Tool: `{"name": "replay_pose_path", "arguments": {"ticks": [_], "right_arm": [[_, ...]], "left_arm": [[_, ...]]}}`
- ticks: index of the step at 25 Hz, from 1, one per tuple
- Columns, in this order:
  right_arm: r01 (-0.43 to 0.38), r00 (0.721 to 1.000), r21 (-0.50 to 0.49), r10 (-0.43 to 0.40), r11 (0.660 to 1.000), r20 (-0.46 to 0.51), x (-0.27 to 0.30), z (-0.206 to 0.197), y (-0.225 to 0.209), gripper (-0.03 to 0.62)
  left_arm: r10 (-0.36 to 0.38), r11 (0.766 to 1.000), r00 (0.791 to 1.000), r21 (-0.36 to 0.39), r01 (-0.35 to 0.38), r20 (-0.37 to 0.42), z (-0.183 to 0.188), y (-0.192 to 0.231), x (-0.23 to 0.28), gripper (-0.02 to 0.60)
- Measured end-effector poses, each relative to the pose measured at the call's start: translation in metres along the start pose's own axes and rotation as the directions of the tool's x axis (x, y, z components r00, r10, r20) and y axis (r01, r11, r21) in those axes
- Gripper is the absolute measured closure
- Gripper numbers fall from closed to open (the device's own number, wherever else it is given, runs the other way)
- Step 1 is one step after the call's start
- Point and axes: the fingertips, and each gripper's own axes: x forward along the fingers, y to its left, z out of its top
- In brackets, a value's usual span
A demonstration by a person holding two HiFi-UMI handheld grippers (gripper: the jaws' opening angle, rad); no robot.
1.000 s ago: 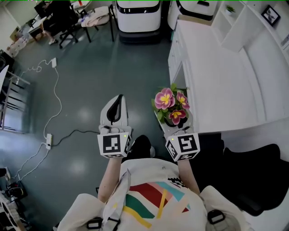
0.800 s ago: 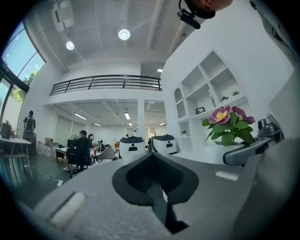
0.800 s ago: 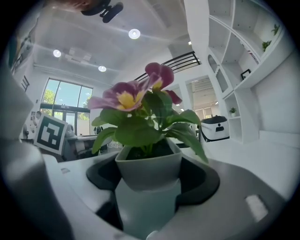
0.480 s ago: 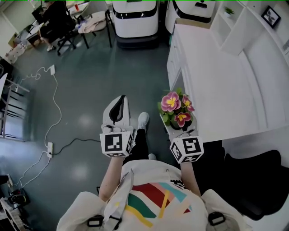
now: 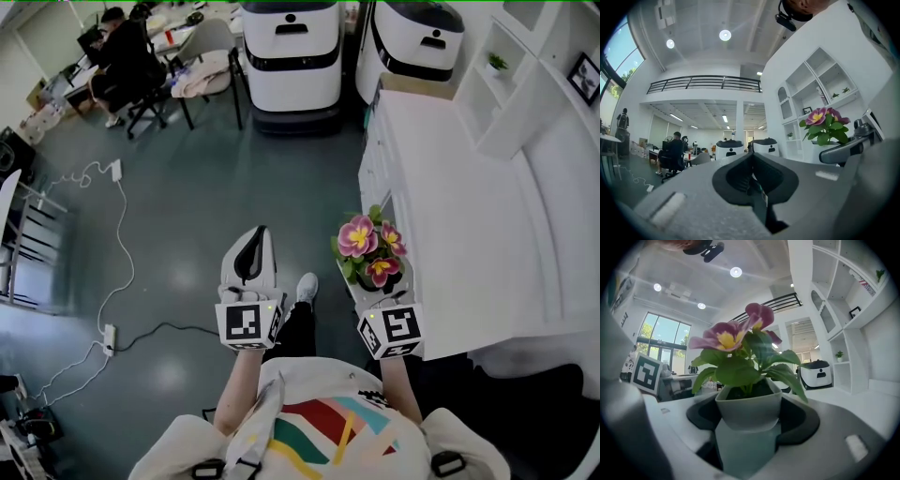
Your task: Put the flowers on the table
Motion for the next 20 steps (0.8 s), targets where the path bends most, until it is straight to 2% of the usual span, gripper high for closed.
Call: {"name": "replay_pose_path", "arguments": {"ticks": [5,14,20], "right_arm": [[-0.029,0.999,-0.014,0.028,0.999,-0.017,0.066,0.013,-0.013,0.252],[-0.005,1.0,-0.028,0.005,1.0,-0.004,0.187,0.051,-0.052,0.252],[-0.023,1.0,-0.067,0.022,0.997,-0.016,0.24,0.062,-0.058,0.252]], "left_arm": [[-0.007,1.0,1.0,-0.017,0.007,-0.014,-0.009,0.027,0.059,0.577],[-0.056,0.998,0.998,0.007,0.056,0.017,0.009,0.078,0.182,0.577],[-0.044,0.999,0.998,0.017,0.043,0.04,0.008,0.111,0.229,0.577]]}}
